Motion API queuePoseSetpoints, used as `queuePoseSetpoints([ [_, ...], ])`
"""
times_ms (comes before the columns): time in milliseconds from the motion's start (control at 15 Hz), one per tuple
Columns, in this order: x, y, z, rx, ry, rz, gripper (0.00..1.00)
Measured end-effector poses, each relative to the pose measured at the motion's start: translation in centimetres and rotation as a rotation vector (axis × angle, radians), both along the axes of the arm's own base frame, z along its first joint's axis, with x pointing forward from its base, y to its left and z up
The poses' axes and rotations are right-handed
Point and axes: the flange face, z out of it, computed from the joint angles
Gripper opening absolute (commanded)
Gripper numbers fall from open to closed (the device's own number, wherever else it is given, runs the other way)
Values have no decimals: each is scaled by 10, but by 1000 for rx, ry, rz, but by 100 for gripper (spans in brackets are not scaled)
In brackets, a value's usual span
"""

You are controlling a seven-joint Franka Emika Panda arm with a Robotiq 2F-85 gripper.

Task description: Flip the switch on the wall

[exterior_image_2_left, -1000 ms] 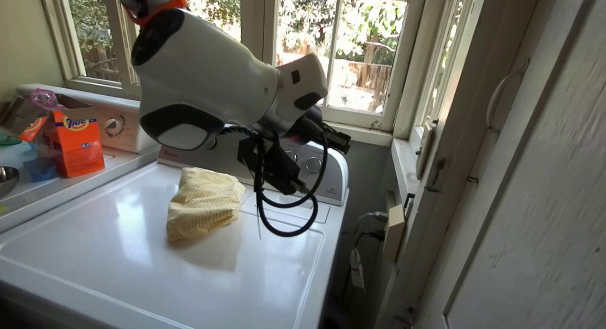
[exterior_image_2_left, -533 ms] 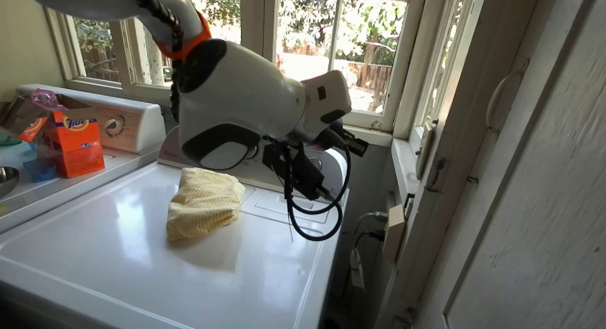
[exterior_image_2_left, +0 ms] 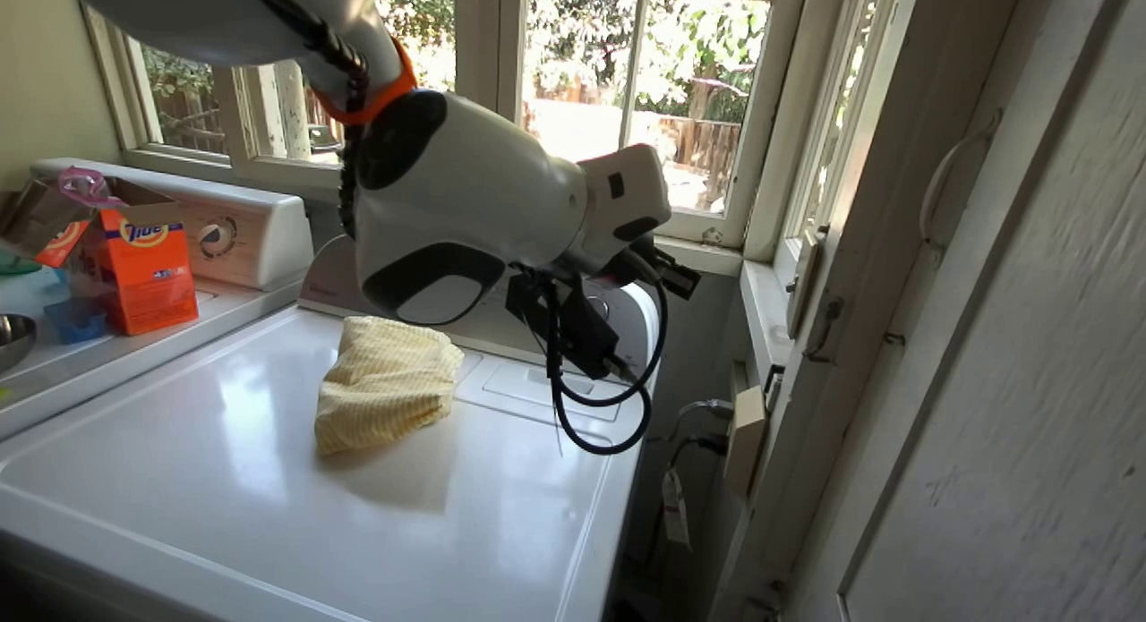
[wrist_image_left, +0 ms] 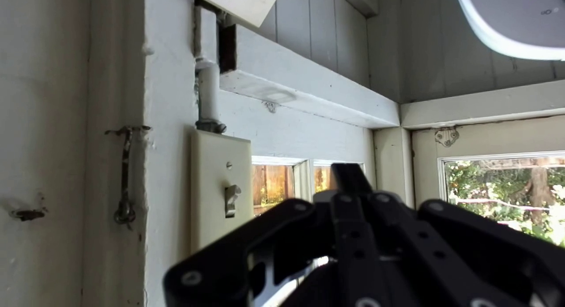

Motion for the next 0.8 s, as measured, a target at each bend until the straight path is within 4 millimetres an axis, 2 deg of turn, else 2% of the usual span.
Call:
queuePoseSetpoints([
  [400,2,0,2,11,-10,-3,0],
  [800,20,-1,5,38,-42,-10,0],
])
